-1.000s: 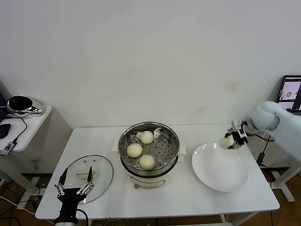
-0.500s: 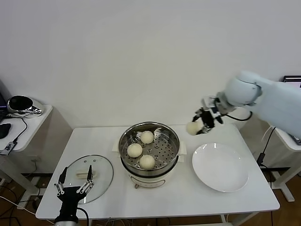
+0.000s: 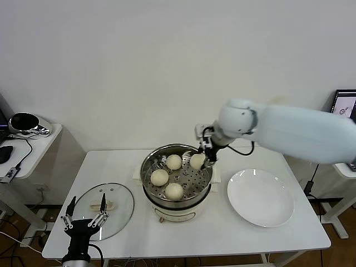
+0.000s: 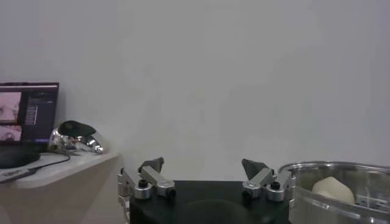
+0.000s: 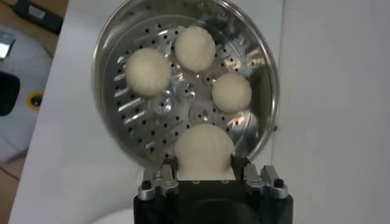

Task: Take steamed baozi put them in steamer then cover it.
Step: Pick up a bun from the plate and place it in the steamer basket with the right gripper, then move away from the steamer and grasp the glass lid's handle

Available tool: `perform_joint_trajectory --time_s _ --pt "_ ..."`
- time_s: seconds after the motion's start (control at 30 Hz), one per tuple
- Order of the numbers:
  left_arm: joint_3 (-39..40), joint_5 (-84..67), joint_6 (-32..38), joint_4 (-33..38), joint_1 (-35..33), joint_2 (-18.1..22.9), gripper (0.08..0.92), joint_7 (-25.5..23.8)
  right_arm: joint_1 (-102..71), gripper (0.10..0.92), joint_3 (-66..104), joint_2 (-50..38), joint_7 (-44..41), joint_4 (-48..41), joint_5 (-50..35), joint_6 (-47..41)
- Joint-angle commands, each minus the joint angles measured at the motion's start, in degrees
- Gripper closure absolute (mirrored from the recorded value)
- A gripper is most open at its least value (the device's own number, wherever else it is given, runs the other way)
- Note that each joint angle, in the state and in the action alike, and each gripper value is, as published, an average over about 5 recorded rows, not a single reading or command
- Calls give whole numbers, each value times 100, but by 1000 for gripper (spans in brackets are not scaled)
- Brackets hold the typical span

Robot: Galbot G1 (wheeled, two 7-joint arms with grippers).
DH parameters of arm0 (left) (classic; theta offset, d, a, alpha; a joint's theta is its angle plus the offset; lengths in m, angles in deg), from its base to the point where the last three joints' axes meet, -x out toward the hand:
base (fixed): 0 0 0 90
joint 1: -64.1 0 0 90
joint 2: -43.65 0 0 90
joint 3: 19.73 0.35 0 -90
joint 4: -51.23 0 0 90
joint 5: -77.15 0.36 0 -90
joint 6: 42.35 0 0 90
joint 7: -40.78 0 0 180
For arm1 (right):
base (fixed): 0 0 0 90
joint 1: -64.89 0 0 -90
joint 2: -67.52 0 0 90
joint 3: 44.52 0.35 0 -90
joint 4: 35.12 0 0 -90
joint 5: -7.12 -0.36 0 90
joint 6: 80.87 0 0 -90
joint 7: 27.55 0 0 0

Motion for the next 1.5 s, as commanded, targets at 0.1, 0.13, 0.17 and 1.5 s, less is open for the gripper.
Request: perform_joint_trajectory --time_s 0.1,0.13,0.17,1.5 --pt "0 -17 -2 -38 56 -5 177 0 -807 464 -93 786 709 -642 2 -541" --pt "2 -19 -2 -42 64 -5 177 -1 -845 463 -79 795 723 -681 42 -539" --pt "4 -20 -2 -47 70 -4 177 -2 -882 463 -61 804 736 -717 79 -538" --pt "-87 25 -85 -261 115 -80 177 71 -5233 203 4760 -2693 4380 1817 -496 2211"
